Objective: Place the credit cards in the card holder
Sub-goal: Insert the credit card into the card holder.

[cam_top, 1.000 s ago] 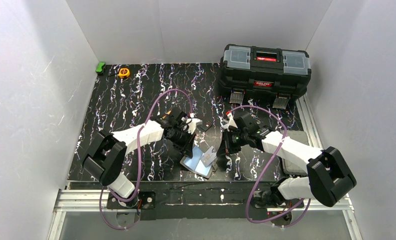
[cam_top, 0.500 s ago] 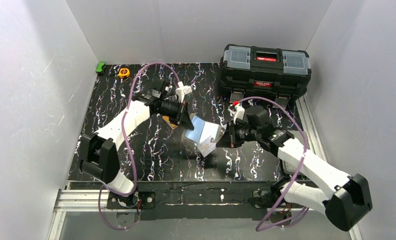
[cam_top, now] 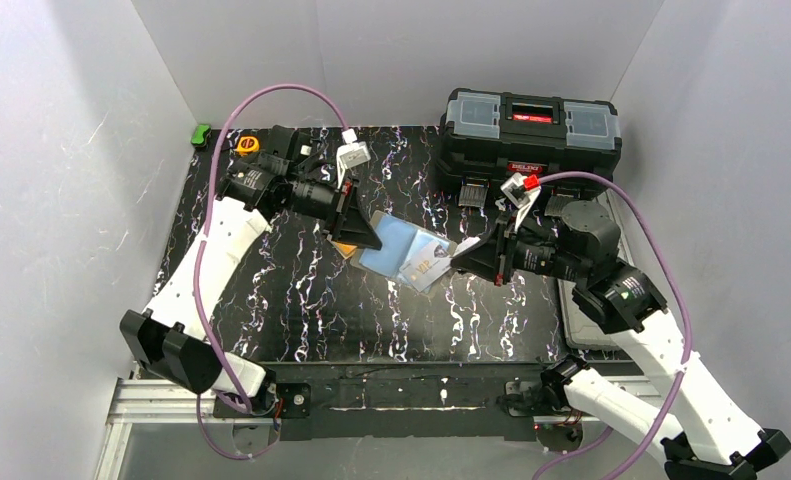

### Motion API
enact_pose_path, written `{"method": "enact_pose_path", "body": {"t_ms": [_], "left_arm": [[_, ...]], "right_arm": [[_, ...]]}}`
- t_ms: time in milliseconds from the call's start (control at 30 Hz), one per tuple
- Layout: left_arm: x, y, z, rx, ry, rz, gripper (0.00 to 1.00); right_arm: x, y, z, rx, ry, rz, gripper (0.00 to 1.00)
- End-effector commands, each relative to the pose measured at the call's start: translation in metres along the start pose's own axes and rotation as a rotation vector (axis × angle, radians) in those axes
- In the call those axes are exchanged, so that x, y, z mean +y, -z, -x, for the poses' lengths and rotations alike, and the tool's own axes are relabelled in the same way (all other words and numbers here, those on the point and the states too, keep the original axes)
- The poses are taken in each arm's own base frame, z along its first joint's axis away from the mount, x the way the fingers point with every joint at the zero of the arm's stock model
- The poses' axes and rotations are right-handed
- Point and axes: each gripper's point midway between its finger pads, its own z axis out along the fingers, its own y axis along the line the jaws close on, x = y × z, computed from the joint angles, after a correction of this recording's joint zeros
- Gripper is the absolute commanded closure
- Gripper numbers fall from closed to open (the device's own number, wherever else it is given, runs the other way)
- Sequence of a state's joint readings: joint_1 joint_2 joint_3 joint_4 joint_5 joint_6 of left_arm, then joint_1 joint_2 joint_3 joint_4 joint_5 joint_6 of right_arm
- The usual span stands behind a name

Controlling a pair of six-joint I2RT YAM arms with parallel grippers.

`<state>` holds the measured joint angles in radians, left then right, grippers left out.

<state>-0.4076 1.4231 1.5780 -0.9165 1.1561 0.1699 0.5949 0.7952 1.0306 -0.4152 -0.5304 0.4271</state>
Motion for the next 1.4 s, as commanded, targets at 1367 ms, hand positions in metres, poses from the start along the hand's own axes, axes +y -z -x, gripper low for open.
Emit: {"method": "enact_pose_path", "body": {"t_ms": [1367], "left_arm": [[-0.015, -0.007, -0.001, -0.095, 0.172, -0.115, 1.00]], "right_arm": [[-0.039, -0.016, 0.003, -0.133, -0.180, 0.003, 0.99]]}}
